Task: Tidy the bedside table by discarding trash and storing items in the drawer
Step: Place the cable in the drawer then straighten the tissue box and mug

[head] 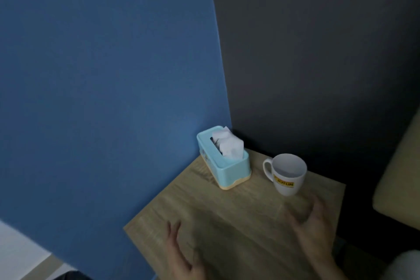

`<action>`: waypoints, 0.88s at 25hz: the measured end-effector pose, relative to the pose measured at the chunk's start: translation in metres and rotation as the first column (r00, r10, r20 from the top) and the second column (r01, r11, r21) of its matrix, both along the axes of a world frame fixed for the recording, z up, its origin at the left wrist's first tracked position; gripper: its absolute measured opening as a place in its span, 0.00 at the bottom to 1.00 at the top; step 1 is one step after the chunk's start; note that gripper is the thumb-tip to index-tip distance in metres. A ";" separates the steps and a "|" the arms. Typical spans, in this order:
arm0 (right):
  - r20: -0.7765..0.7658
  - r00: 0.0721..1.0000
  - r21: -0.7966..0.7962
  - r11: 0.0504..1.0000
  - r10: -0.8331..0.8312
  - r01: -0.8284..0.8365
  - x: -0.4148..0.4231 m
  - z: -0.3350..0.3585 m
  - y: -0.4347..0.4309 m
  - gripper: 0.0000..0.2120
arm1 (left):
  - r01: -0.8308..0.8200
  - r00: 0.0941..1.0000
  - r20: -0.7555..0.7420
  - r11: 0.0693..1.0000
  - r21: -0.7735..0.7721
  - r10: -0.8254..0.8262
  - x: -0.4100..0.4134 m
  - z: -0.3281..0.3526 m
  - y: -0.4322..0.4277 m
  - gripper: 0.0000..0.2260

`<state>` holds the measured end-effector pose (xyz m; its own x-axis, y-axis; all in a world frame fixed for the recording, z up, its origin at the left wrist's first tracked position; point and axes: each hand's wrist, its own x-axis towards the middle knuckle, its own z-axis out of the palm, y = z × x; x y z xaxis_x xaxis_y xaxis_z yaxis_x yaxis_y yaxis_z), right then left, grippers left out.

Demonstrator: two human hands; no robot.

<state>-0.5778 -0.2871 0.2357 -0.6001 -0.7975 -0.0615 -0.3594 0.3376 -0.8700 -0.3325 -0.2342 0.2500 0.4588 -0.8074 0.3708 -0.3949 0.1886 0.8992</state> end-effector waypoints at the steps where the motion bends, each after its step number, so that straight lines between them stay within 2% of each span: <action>1: 0.032 0.999 0.036 0.999 -0.001 0.000 -0.008 0.008 -0.010 0.45 | 0.017 1.000 0.026 1.000 0.015 -0.017 -0.008 0.016 -0.016 0.28; 2: 0.087 0.996 0.054 0.998 0.035 -0.040 -0.012 0.011 -0.020 0.49 | 0.103 0.993 0.044 0.990 0.091 -0.108 -0.019 0.028 -0.041 0.32; 4: 0.094 0.992 0.019 0.996 0.088 -0.090 -0.020 0.009 -0.041 0.54 | 0.214 0.933 0.230 0.941 0.261 -0.276 -0.036 0.047 -0.090 0.35; 6: 0.103 0.988 -0.017 0.993 0.117 -0.116 -0.019 0.001 -0.054 0.54 | 0.290 0.806 0.403 0.882 0.371 -0.434 -0.039 0.035 -0.135 0.34; 8: 0.125 0.985 -0.030 0.992 0.122 -0.119 -0.019 -0.006 -0.058 0.50 | 0.272 0.640 0.543 0.821 0.502 -0.544 -0.041 0.028 -0.170 0.33; 9: 0.131 0.982 -0.051 0.991 0.133 -0.127 -0.021 -0.009 -0.059 0.48 | 0.214 0.560 0.597 0.796 0.566 -0.575 -0.045 0.023 -0.184 0.34; 11: 0.106 0.984 -0.080 0.987 0.144 -0.136 -0.025 -0.016 -0.062 0.48 | 0.119 0.451 0.677 0.791 0.600 -0.582 -0.055 0.016 -0.200 0.35; 13: 0.099 0.983 -0.100 0.985 0.153 -0.143 -0.025 -0.016 -0.061 0.47 | 0.082 0.407 0.742 0.830 0.552 -0.533 -0.065 0.015 -0.209 0.35; 15: 0.159 0.969 -0.099 0.980 0.189 -0.175 -0.025 -0.014 -0.061 0.44 | 0.045 0.387 0.775 0.850 0.526 -0.500 -0.076 0.015 -0.217 0.35; 22: 0.055 0.985 -0.090 0.983 0.166 -0.161 -0.025 -0.018 -0.064 0.46 | -0.045 0.336 0.770 0.807 0.588 -0.543 -0.109 0.022 -0.247 0.38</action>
<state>-0.6029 -0.3510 0.2174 -0.4585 -0.8884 -0.0220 -0.3483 0.2024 -0.9153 -0.4410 -0.4808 0.2718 -0.1586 -0.9869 -0.0302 -0.9871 0.1577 0.0292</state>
